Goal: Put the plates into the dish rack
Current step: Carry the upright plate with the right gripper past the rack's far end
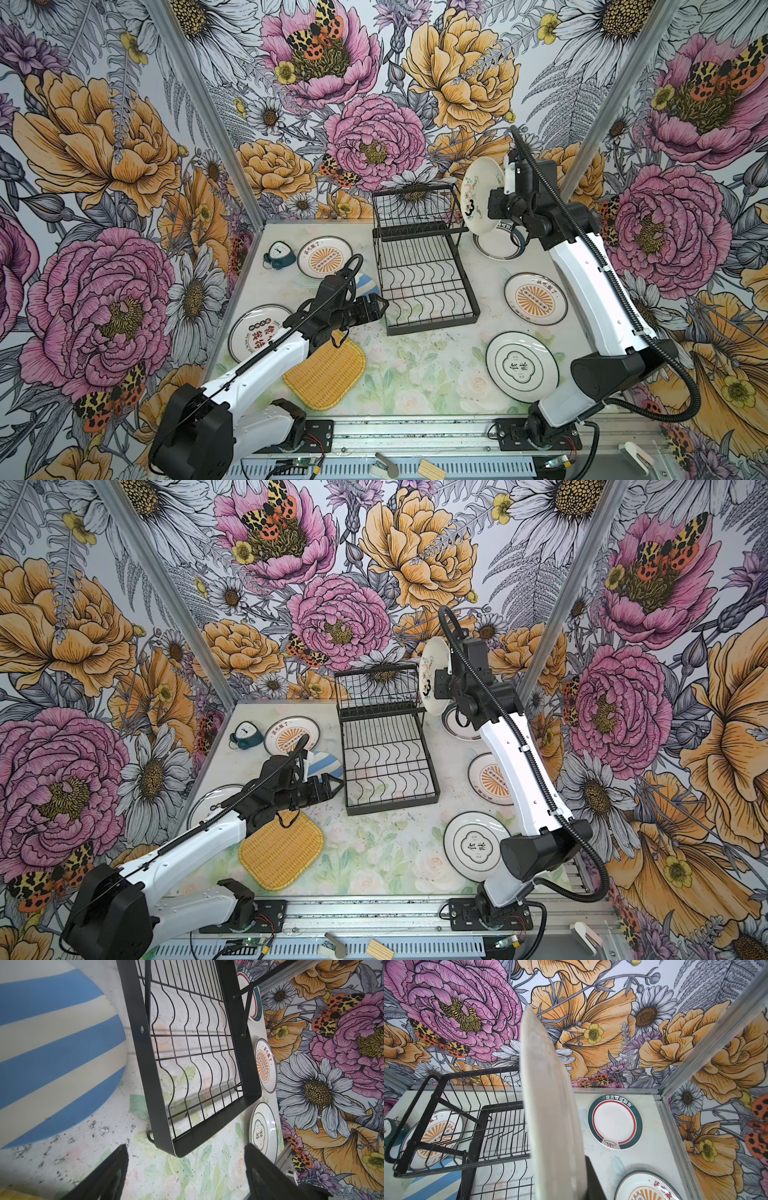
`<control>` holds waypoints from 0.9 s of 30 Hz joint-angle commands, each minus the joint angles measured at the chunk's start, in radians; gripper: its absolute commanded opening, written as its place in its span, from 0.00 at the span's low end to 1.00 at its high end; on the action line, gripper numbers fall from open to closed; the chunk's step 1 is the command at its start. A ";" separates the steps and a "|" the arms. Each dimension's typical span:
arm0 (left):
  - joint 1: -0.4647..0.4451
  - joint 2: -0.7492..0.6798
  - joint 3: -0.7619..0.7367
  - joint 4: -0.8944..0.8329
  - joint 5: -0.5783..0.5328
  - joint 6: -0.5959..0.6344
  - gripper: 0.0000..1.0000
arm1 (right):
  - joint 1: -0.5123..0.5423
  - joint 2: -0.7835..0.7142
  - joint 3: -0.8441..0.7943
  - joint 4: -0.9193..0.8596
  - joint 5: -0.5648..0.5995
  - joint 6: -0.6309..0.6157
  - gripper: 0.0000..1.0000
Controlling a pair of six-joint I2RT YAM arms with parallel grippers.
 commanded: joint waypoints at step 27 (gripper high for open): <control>0.026 0.059 0.070 -0.005 -0.025 0.035 0.93 | 0.094 0.233 0.184 0.249 0.259 -0.188 0.00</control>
